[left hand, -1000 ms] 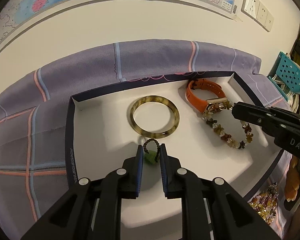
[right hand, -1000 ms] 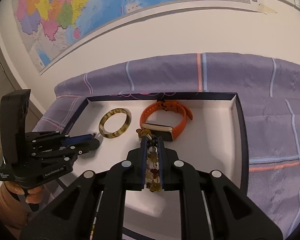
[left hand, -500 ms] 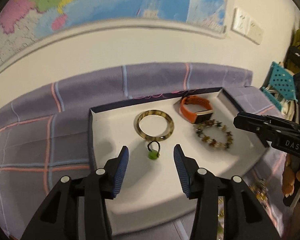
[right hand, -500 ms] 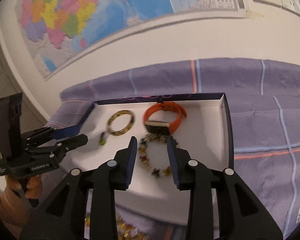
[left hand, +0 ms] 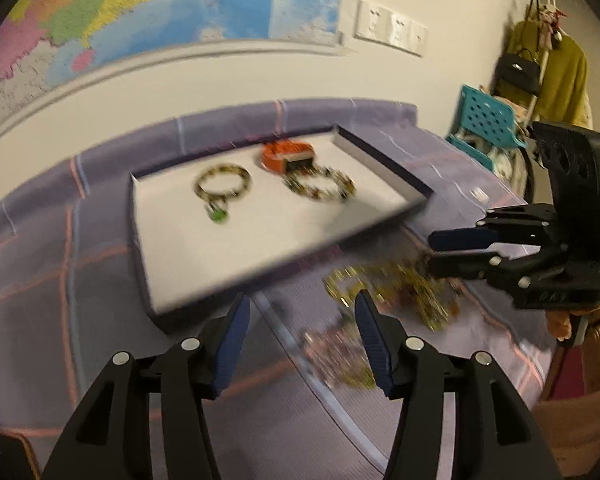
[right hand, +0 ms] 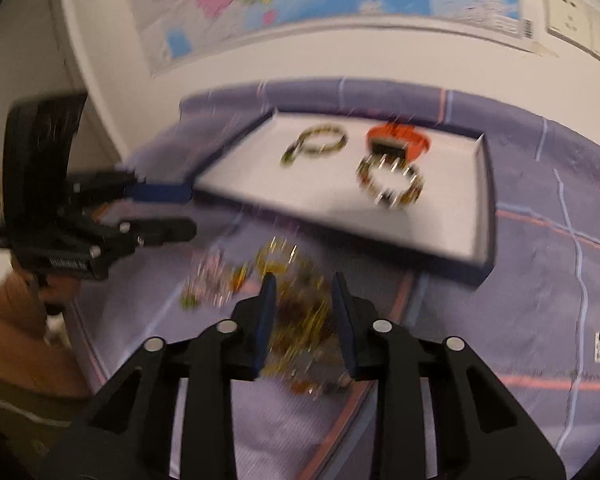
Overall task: Organize jewelry
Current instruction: 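Grasp the gold chain necklace with the right gripper while the left gripper returns to the pile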
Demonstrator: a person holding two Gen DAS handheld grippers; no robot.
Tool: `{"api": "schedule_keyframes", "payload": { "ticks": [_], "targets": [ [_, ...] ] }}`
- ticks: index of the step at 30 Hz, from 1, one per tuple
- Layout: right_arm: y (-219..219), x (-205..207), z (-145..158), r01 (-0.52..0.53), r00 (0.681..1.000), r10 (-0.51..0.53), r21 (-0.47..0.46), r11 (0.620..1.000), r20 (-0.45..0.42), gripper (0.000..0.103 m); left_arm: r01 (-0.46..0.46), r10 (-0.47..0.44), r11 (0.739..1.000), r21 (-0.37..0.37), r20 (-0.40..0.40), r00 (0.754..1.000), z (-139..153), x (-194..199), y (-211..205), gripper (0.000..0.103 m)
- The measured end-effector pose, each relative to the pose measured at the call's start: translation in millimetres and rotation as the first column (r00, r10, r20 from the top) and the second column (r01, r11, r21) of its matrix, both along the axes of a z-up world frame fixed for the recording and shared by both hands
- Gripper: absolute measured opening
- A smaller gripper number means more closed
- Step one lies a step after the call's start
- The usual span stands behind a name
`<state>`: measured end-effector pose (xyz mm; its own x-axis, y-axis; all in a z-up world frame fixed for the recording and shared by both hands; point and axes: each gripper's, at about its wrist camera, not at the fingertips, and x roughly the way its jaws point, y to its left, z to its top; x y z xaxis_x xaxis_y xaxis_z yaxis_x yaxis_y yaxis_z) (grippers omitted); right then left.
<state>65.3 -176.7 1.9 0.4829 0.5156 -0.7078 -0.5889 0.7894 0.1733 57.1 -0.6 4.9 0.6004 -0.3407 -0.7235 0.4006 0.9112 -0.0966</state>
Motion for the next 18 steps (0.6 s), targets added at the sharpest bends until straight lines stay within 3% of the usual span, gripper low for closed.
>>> {"api": "schedule_keyframes", "payload": {
  "ticks": [8, 10, 12, 16, 18],
  "targets": [
    [8.6, -8.0, -25.3, 0.032, 0.999, -0.034, -0.053, 0.998, -0.032, 0.027, 0.041, -0.04, 0.999, 0.032, -0.029, 0.999, -20.7, -18.1, -17.0, 0.055],
    [7.8, -9.2, -25.1, 0.036, 0.999, -0.037, -0.062, 0.997, -0.02, 0.01, 0.051, -0.049, 0.998, 0.047, -0.032, 0.998, -25.1, -19.7, -22.2, 0.055],
    [3.8, -8.4, -23.9, 0.052, 0.998, -0.053, -0.066, 0.996, -0.02, 0.01, 0.05, -0.048, 0.998, 0.046, -0.046, 0.998, -28.9, -18.9, -24.1, 0.055],
    [-15.1, -9.1, -11.8, 0.091, 0.996, -0.091, -0.002, 0.996, -0.015, 0.01, 0.039, -0.035, 0.998, 0.049, -0.073, 0.997, -34.8, -16.0, -23.1, 0.037],
    [-26.0, -9.4, -1.0, 0.11, 0.994, -0.11, 0.047, 0.993, -0.007, 0.01, 0.034, -0.031, 0.999, 0.042, -0.075, 0.997, -34.9, -16.0, -20.0, 0.034]
  ]
}}
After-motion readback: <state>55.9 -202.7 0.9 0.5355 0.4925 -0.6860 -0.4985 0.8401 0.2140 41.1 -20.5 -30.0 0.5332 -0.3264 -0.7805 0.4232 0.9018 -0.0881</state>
